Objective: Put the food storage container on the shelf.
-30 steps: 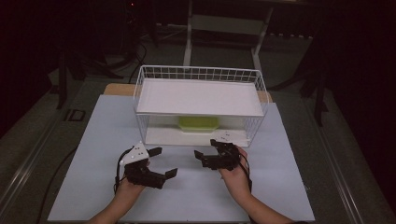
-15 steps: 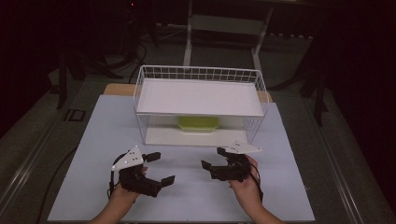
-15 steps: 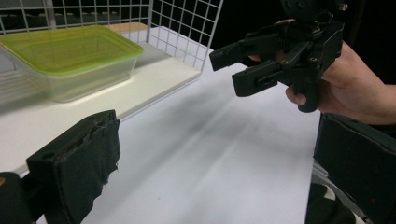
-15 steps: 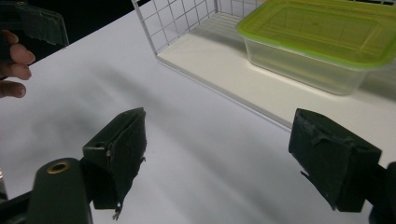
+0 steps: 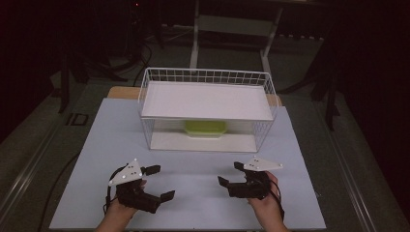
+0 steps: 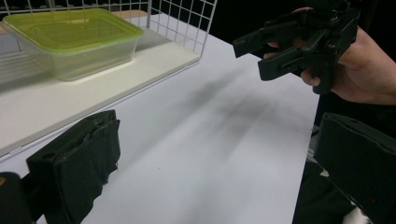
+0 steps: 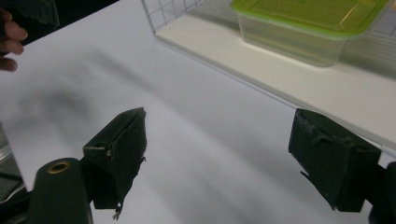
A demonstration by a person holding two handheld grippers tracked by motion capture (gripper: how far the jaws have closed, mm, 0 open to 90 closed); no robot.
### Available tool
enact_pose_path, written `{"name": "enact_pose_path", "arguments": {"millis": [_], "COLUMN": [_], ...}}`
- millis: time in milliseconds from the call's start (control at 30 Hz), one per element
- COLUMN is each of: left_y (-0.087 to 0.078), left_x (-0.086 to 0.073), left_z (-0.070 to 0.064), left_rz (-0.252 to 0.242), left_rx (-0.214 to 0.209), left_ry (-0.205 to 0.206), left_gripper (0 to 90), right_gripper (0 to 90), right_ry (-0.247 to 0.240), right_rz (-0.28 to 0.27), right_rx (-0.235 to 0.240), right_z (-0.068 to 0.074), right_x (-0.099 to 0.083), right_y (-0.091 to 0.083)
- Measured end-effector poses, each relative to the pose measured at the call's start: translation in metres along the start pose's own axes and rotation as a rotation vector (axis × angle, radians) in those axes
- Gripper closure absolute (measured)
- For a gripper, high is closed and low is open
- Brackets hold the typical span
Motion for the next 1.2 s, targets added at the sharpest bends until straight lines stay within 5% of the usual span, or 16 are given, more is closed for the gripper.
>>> {"name": "enact_pose_path", "arguments": {"millis": [567,700,833,1200], "left_y": [0.002,0.002,0.003,0.005], "left_x": [-0.017,-0.020,-0.022,-0.024], "left_z": [-0.001,-0.001,0.003,0.005], "left_rz": [0.018,0.047,0.046,0.045], "left_rx": [-0.005,0.006,0.002,-0.011], "left_ry": [0.016,0.049,0.035,0.029], "left_gripper": [1.1,1.1,1.1,1.1], "right_gripper": [18.7,17.9,17.9,17.9], "right_ry": [-0.059,-0.068,-0.096,-0.046], "right_rz": [-0.018,-0.038,-0.054,-0.013], "right_rx": [-0.005,0.019,0.030,0.062], "right_z": [-0.004,-0.006,-0.008,-0.016], "right_x": [-0.022,-0.023,-0.023,-0.032], "right_y": [-0.014,-0.017,-0.016,-0.004]}}
Point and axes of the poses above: each handheld gripper's, and its own axes: y roughly forward along the jaws, x roughly out of its top, z roughly to its left, the point moved 5 cm from there along y, roughly forward along the jaws, and after that the axes turned 15 degrees about -x, right-handed, at the moved point
